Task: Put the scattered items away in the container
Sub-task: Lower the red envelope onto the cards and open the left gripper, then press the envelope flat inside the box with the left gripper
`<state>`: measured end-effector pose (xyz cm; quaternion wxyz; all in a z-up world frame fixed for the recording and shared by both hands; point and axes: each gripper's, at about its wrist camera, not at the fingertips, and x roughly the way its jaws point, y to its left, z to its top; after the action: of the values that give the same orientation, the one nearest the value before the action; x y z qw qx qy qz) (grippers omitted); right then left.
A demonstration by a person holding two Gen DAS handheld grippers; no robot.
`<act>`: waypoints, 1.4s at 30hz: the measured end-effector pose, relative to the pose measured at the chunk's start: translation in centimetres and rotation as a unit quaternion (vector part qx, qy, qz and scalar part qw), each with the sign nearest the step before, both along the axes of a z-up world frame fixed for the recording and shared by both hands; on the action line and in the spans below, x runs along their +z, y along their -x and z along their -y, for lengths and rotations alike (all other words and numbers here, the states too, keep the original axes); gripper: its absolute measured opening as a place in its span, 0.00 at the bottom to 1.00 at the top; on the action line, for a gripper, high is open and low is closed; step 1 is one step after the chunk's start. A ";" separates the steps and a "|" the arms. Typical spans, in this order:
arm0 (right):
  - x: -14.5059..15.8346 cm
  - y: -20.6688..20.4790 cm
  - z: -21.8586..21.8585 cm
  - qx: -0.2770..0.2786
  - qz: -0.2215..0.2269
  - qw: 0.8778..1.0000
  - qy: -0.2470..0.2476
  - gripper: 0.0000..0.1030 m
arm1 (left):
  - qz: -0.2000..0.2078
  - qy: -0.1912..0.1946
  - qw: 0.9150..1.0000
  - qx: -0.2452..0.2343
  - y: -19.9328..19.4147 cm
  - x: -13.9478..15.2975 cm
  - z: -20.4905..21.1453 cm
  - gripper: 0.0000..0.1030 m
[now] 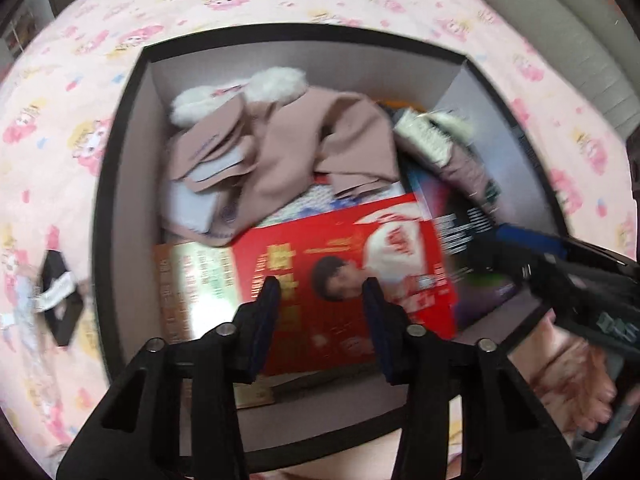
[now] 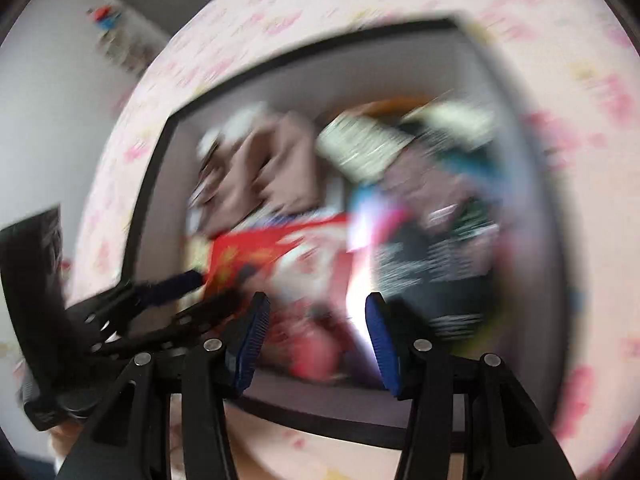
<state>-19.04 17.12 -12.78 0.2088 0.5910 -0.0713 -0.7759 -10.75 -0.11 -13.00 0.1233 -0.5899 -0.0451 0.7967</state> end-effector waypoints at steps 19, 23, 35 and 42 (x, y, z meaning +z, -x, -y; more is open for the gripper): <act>-2.5 0.6 3.3 0.054 0.063 0.996 0.014 0.39 | 0.001 0.010 1.000 0.011 1.2 1.4 2.3 0.29; -0.9 1.7 2.7 0.042 0.041 0.998 -0.002 0.39 | 0.018 -0.037 0.999 0.011 3.3 0.9 2.4 0.29; -1.7 4.4 2.9 0.039 0.006 0.999 -0.032 0.38 | 0.069 -0.034 0.997 -0.006 4.9 -1.3 2.1 0.28; -2.1 4.2 3.6 0.055 0.022 0.998 -0.008 0.38 | 0.113 -0.123 0.986 -0.002 4.0 -1.0 5.7 0.28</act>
<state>-23.24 13.57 -14.84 0.2443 0.6127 -0.0369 -0.7507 -14.77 -5.83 -13.99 0.1903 -0.6566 -0.1552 0.7131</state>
